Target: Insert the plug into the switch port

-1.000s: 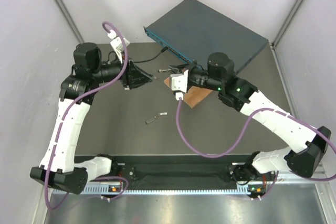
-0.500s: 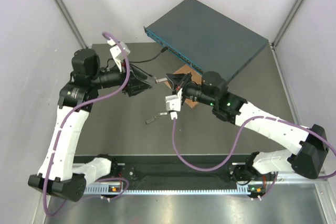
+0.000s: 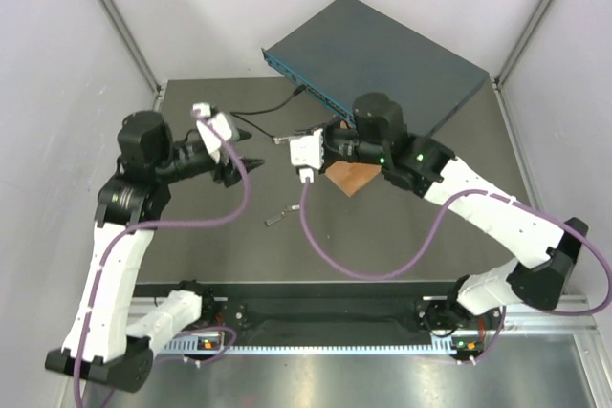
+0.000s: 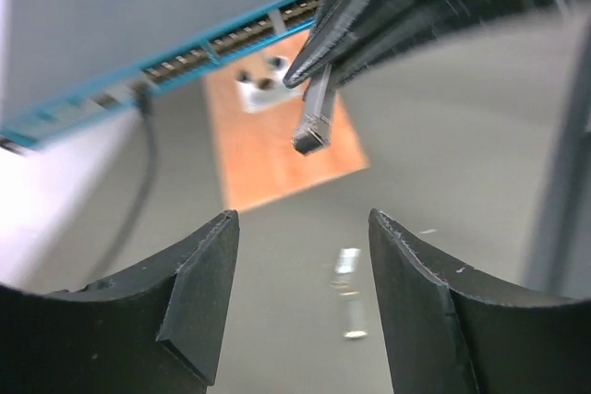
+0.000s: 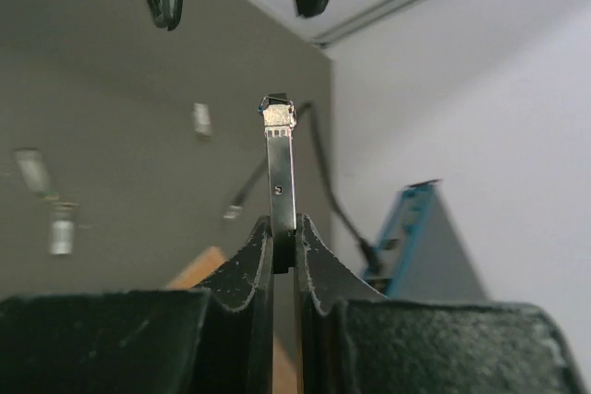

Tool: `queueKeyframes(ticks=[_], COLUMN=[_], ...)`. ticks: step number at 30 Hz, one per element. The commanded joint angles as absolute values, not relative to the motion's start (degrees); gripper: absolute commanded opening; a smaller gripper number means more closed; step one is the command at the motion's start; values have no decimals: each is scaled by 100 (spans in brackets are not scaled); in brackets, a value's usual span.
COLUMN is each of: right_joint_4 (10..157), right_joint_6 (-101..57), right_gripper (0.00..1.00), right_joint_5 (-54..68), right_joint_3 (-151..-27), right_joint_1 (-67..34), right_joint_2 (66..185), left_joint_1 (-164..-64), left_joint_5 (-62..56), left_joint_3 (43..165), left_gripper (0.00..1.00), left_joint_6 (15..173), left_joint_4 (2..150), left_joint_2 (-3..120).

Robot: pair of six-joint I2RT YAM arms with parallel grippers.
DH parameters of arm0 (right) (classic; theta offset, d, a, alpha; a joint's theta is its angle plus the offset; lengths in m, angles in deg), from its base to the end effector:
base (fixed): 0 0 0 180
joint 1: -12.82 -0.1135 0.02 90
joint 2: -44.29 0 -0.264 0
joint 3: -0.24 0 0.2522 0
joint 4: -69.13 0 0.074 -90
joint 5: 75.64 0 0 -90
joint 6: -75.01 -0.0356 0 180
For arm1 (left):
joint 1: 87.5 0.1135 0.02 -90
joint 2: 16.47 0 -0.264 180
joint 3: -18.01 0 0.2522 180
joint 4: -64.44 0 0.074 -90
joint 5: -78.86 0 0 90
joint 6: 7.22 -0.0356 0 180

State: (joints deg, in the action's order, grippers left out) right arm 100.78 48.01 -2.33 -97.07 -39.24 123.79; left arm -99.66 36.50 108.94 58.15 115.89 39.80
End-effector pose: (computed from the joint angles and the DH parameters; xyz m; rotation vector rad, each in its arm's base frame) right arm 0.1868 0.2563 0.4244 -1.6224 0.7883 0.1278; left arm 0.1652 -0.0625 0.4482 1.0770 1.4528 -0.6155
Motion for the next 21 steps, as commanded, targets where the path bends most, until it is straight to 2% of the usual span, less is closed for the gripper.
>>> queueKeyframes(ticks=[1,9,13,21], right_joint_4=[12090,13508,14036,13765], right_joint_6=[2962,1455,771,-355], right_gripper=[0,0,0,0], right_joint_5=[-1146,-2938,-3634,-4189], right_joint_3=[-10657,-11687,-12179,-12094], right_joint_1=[-3686,-3227,-3148,-3008], right_joint_2=[12794,13577,14104,14343], left_joint_1=[-9998,-9998,-10024,-10402], left_joint_5=[3526,3860,4045,3703], left_joint_3=[10622,10033,10120,10375], left_gripper=[63,59,56,51], left_joint_6=[3810,1758,425,-221], left_joint_4=[11317,11828,12598,13066], left_joint_2=[3583,3082,3213,3591])
